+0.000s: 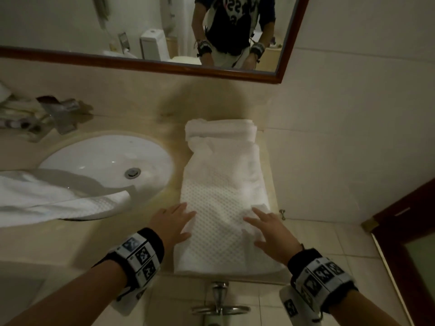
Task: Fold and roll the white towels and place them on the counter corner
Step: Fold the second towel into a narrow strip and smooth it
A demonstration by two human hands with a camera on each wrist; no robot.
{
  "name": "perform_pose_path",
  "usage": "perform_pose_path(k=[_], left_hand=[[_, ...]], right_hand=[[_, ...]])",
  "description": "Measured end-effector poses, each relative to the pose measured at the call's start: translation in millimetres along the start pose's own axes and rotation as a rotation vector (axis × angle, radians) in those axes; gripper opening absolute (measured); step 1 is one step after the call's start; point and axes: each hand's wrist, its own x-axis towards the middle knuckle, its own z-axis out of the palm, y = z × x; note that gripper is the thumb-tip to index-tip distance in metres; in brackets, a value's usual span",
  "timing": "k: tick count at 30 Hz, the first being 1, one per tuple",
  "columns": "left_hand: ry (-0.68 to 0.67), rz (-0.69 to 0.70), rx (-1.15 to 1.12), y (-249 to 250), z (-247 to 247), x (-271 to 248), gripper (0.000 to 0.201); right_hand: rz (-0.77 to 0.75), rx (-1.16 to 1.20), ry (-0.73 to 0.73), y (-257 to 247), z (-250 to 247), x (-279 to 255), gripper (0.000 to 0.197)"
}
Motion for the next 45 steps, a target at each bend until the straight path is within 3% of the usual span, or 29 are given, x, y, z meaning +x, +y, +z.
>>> perform_pose_path(k=[7,12,24,28,30,31,34,38,45], left_hand=[[0.019,0.063,-0.032,29.0,29.4,-37.9,0.069],[-0.010,0.094,0.024,42.4,34.7,-47.1,0.083],[0.066,0.110,0.026,37.6,51.6,-46.0,0.071],[0.109,0.117,0.005,32.8,51.5,-48.2,0.069],[0.226,0.148,0.027,28.7,55.4,-45.5,0.074],[0.214,0.131,0.041,26.1,58.1,-43.7,0.079],[0.270,0.135,0.012,21.2,75.5,-36.3,0.078],[0.167,0.134,-0.005,30.5,63.6,-43.8,0.059],[0.121,0.116,-0.001,33.6,60.1,-45.7,0.064]], right_hand=[[0.148,0.052,0.112,-18.6,17.9,-23.8,0.064],[0.159,0.081,0.151,-21.6,27.8,-35.7,0.057],[0.154,0.107,0.129,-38.1,47.2,-37.6,0.056],[0.232,0.153,0.270,-37.0,52.3,-35.6,0.055],[0.269,0.141,0.329,-35.8,51.1,-33.7,0.054],[0.273,0.137,0.349,-35.9,50.2,-32.6,0.054],[0.290,0.086,0.284,-40.2,46.5,-31.1,0.057],[0.277,0.068,0.253,-45.2,41.9,-31.1,0.059],[0.219,0.100,0.178,-45.5,37.1,-33.2,0.063]])
